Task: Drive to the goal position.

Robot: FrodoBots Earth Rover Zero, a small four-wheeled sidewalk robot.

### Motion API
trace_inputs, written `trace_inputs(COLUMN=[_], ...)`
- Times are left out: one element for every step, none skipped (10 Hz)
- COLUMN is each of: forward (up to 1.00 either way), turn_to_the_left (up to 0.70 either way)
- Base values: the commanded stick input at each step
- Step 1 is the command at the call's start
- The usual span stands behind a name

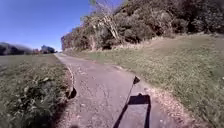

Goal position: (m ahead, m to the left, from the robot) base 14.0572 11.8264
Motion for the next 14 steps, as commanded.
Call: trace_inputs(forward=[0.70, 0.70, 0.70, 0.70, 0.70, 0.70, 0.70, 0.70, 0.70, 0.70, 0.70, 0.70, 0.70, 0.70], turn_to_the_left=[0.03, 0.03, 0.03, 0.03, 0.03, 0.03, 0.03, 0.04, 0.25, 0.27, 0.14, 0.04, 0.02, 0.01])
